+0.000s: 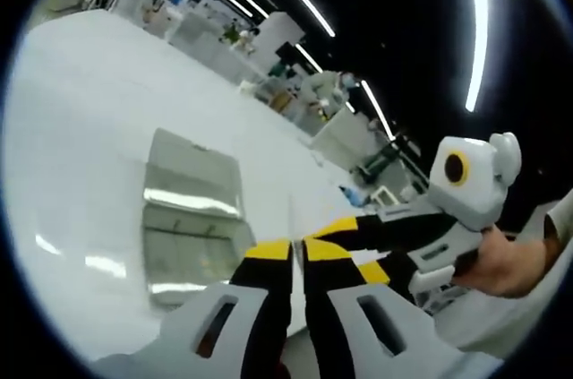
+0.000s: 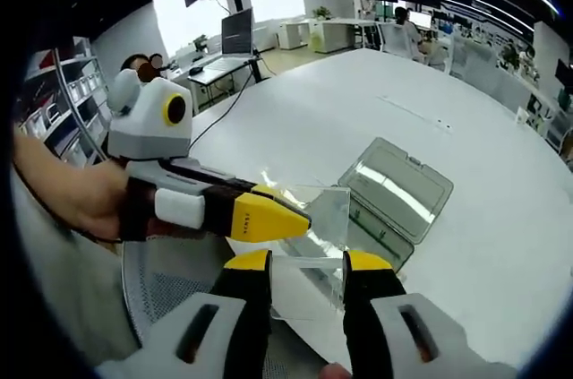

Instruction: Insert the divider into the dual guide fixture by aligning both edges with the guide slots and pushing it downward to the bottom, including one-sided entry, uneven engagement, binding, and posture correction.

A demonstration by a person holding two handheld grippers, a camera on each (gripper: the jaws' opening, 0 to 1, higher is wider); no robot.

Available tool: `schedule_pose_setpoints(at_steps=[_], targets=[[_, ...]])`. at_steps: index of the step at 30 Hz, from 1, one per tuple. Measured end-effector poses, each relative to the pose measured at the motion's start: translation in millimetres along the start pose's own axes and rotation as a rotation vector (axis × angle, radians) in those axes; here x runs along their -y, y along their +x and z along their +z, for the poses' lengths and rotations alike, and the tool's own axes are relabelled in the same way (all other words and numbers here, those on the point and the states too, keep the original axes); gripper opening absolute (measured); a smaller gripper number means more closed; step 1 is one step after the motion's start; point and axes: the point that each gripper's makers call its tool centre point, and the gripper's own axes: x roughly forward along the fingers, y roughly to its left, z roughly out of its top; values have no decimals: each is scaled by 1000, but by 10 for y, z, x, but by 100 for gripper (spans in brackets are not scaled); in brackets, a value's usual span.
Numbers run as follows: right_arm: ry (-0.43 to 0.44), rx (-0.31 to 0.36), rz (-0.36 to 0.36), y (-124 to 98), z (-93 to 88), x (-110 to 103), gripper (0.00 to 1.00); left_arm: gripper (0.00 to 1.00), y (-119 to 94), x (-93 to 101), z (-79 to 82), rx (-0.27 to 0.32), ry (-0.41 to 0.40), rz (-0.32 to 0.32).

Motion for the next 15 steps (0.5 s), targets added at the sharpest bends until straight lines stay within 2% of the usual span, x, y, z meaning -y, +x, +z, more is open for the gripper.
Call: schedule_pose_setpoints(at_steps=[15], targets=[[-11,24,-12,-8,26,2,29,0,11,41,27,9,-23,-28]])
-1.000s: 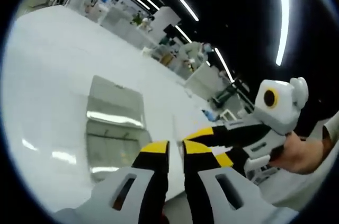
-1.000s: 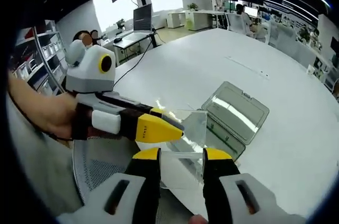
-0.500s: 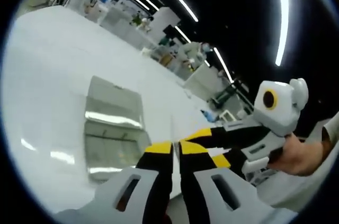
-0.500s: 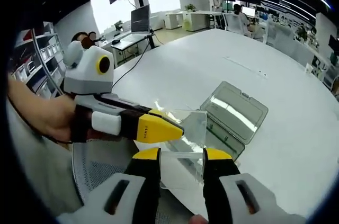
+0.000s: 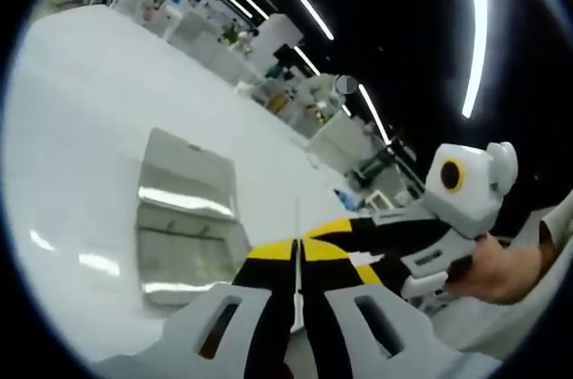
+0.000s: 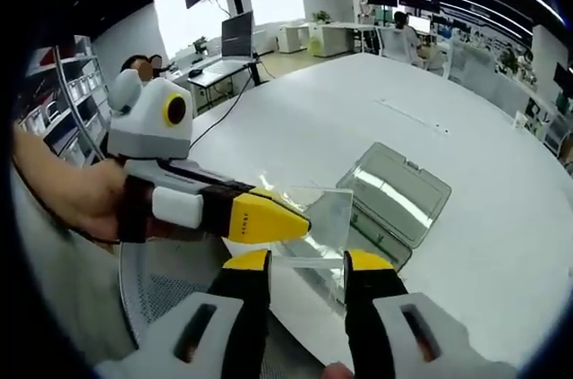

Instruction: Insert the divider into the dual guide fixture by aligning both edges with the guide slots and pushing it downward to the bottom, including one-sided entry, uneven engagement, binding, and posture correction.

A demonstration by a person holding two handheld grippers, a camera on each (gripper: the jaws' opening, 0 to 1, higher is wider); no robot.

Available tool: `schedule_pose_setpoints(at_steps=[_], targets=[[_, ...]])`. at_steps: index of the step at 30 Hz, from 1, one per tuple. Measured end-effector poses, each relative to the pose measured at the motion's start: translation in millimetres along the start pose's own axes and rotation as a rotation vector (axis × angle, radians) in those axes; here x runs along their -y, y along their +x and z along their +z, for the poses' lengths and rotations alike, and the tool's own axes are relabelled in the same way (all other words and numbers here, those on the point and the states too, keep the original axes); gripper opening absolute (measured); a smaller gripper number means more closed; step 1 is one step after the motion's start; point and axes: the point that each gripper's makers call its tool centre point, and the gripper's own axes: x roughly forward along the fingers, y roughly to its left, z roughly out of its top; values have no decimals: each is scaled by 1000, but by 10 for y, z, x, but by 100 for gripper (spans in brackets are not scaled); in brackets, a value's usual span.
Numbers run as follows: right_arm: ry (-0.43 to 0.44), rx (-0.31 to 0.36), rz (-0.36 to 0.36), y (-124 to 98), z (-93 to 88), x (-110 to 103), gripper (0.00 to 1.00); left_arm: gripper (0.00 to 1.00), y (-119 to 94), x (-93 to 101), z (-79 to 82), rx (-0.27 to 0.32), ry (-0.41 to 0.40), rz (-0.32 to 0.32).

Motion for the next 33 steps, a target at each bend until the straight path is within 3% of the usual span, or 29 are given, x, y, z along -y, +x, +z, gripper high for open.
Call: schedule_pose_setpoints(at_steps=[9,14,23,33], targets=[[4,11,31,-47,12,24,33,0,-27,-37,-22,-11,25,-6],[65,24,83,-59,-1,35,33,0,-46,-55,13,-17,44,-15],[112,62,178,-128,-4,112,31,0,-102,-17,65,-45,77,-96],[129,112,340,-251,1,139,29,0,-104,134,171,-71,114,-206]])
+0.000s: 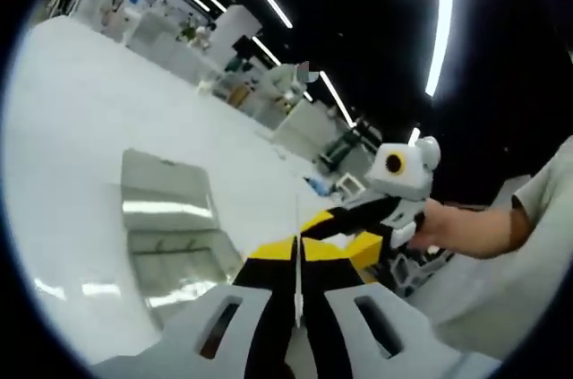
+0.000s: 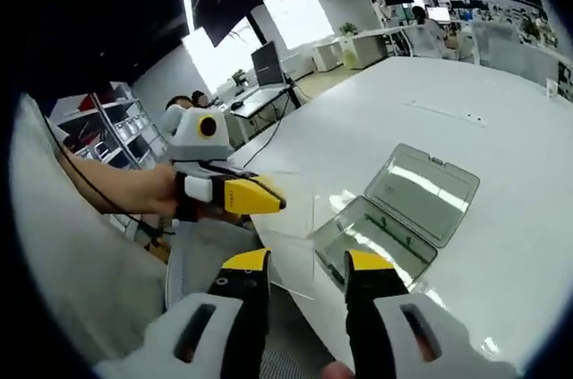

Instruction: Insert the divider into the dual guide fixture by aligning both edges with the guide slots and pushing it downward to the bottom, including one-sided entry, uneven engagement, binding, and posture correction.

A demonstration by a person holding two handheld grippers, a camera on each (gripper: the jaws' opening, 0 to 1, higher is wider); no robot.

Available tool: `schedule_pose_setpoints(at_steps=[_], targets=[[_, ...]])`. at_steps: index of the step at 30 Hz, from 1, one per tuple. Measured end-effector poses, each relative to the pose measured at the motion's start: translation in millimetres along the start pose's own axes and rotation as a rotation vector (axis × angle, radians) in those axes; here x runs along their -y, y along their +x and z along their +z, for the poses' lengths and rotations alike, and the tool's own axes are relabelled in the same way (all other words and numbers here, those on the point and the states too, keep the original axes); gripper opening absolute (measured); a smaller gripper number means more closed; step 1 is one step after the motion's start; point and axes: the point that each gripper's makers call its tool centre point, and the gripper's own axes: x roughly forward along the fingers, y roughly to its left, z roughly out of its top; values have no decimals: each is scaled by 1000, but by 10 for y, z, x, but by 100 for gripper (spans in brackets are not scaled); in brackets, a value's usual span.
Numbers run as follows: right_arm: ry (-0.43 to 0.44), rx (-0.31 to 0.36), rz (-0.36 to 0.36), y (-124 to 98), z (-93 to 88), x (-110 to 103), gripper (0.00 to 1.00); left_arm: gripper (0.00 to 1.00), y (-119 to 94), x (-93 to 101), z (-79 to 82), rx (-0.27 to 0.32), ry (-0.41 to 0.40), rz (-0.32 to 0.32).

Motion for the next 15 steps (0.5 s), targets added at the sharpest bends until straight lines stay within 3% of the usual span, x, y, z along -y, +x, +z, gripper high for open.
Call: schedule_pose_setpoints(at_steps=[15], targets=[[44,65,206,-136,80,-223,26,0,-3,270,168,-23,41,-165]])
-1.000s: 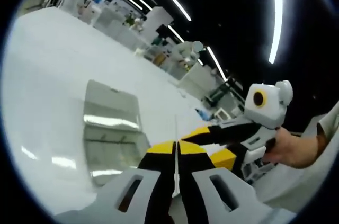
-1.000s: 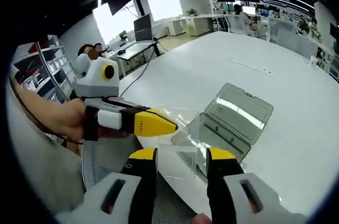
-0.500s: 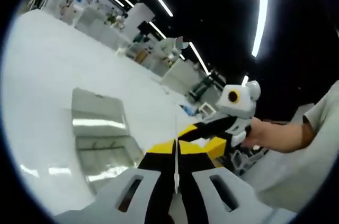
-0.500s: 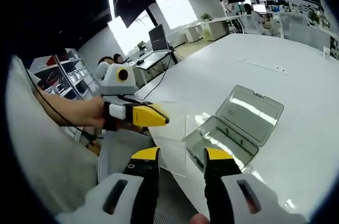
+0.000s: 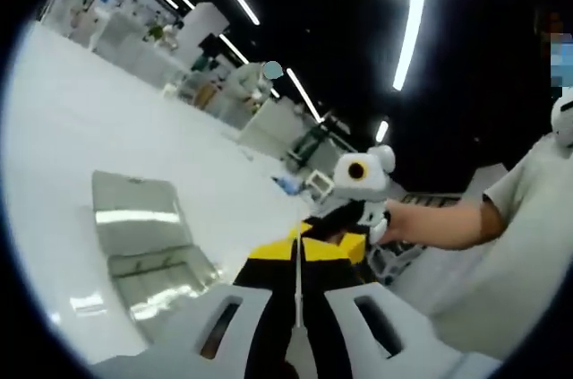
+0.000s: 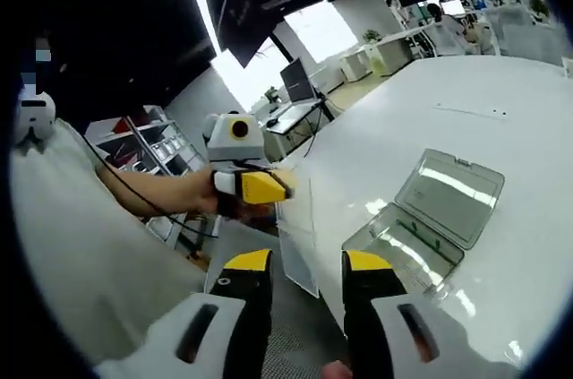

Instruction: Insert the divider into the dual guide fixture by aligning both edges with the guide slots and pushing it downward to the bottom, including one-sided entry, uneven engagement, binding, and posture correction.

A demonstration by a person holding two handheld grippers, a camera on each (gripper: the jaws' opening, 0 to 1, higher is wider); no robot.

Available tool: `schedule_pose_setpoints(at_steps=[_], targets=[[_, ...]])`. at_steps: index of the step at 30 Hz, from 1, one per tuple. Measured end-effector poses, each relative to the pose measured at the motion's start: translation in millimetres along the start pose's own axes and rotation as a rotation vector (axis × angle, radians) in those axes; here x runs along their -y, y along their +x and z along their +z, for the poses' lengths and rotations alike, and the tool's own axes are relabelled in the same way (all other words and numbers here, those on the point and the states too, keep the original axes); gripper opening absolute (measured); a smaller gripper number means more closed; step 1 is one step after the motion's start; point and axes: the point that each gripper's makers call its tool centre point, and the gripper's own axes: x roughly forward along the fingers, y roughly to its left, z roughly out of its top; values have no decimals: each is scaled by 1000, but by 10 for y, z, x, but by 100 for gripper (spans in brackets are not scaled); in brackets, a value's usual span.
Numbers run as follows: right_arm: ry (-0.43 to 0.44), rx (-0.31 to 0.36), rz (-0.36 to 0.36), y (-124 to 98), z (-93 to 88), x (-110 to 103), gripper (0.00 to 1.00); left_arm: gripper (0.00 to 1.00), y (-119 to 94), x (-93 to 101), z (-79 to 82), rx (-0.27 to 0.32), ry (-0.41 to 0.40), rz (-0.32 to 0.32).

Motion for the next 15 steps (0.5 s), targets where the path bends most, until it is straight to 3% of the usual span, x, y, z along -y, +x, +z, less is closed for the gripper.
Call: schedule_pose_setpoints(at_steps=[15], targets=[[62,42,117,-33,68,-125,24,0,21,224,32,-22,31,-108]])
